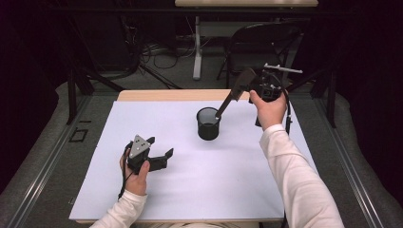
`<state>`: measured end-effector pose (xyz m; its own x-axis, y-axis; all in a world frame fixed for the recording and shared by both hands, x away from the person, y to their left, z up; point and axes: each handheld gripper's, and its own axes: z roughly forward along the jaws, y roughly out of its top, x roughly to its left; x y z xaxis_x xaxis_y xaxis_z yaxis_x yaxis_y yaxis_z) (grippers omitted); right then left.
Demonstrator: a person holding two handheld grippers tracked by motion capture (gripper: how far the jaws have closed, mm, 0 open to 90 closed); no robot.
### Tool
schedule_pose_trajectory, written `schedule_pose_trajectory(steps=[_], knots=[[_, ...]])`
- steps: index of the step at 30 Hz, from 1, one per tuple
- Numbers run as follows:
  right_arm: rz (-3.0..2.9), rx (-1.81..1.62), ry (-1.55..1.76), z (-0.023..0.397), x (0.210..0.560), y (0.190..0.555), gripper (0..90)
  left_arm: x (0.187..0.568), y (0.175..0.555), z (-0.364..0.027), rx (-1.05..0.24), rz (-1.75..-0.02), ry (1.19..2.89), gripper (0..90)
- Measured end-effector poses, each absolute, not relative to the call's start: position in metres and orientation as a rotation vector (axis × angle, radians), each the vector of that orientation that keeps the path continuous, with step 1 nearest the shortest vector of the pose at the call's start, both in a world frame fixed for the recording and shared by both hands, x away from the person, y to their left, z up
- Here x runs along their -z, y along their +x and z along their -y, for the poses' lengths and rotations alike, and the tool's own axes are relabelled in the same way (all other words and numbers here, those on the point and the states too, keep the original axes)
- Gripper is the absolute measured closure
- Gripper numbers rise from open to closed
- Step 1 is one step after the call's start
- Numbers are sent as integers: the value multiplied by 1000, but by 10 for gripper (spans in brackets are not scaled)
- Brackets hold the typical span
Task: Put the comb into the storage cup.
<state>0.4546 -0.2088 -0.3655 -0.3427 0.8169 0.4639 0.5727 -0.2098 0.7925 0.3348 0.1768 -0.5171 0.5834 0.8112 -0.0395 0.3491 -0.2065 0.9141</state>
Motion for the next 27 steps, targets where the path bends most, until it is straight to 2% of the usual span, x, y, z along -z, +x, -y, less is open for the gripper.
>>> schedule_pose_trajectory(steps=[27], knots=[[-1836,-1563,1672,177,383,469,869,517,335,-177,-568,-947,1798,157]])
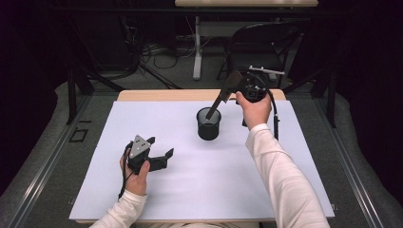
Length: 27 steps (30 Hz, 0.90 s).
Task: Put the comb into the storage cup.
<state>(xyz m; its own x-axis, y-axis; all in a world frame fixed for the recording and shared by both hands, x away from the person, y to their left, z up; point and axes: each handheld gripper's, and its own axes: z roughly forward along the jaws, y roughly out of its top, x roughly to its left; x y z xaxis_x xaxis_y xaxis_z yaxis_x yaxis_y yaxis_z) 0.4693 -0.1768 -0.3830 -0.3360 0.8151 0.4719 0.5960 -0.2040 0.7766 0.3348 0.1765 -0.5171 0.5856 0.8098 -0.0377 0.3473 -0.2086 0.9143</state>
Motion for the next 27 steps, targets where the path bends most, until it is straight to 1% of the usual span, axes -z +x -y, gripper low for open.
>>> schedule_pose_trajectory(steps=[27], knots=[[-1862,-1514,1708,167,410,476,869,517,335,-176,-566,-942,1803,157]])
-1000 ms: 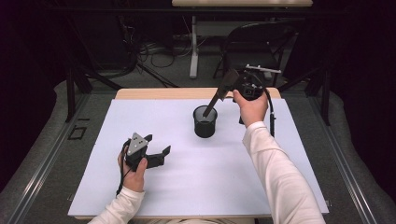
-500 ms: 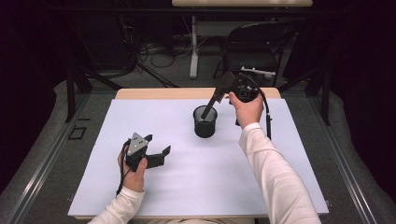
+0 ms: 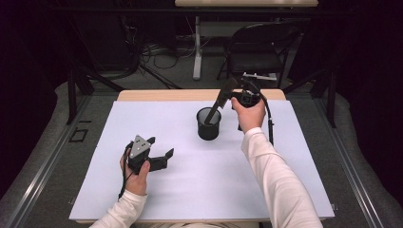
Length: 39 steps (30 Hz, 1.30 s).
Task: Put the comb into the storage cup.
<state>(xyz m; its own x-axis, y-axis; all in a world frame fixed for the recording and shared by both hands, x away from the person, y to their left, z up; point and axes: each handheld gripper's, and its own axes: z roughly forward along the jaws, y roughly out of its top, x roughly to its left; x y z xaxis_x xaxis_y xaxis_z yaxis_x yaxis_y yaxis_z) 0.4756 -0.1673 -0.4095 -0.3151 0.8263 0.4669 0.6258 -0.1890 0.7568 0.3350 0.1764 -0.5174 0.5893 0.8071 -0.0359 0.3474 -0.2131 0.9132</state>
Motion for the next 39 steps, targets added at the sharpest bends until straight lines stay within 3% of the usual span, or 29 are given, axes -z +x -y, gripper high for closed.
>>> schedule_pose_trajectory(steps=[39], knots=[[-1901,-1479,1770,153,446,481,869,518,336,-176,-564,-944,1806,157]])
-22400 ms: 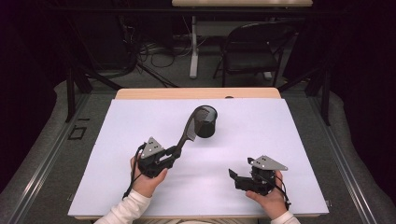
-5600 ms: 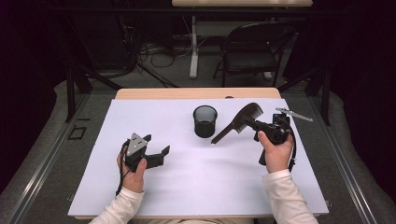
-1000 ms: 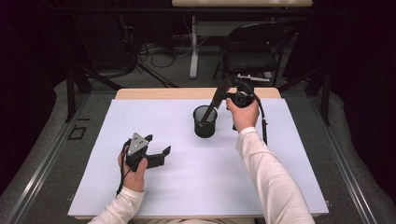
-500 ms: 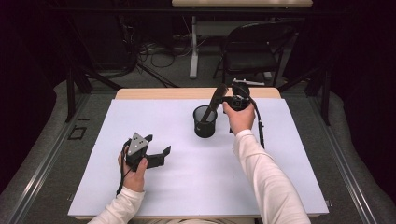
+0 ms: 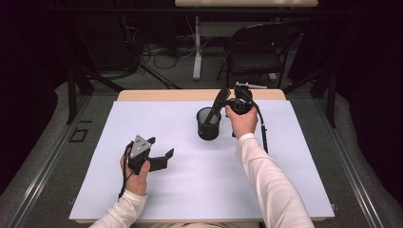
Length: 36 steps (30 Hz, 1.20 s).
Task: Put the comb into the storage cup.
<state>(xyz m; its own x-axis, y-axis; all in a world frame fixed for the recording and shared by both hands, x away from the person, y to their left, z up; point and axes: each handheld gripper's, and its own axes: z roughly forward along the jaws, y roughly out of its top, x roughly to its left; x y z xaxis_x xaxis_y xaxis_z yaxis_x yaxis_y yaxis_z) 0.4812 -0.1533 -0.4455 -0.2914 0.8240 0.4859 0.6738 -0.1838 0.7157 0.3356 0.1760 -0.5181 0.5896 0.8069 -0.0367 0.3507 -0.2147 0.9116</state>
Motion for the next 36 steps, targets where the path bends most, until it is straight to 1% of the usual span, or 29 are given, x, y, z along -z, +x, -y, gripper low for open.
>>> schedule_pose_trajectory(steps=[21,36], knots=[[-1892,-1501,1790,159,453,482,868,518,336,-176,-564,-941,1812,157],[-1878,-1472,1827,171,458,485,858,519,336,-176,-564,-941,1816,157]])
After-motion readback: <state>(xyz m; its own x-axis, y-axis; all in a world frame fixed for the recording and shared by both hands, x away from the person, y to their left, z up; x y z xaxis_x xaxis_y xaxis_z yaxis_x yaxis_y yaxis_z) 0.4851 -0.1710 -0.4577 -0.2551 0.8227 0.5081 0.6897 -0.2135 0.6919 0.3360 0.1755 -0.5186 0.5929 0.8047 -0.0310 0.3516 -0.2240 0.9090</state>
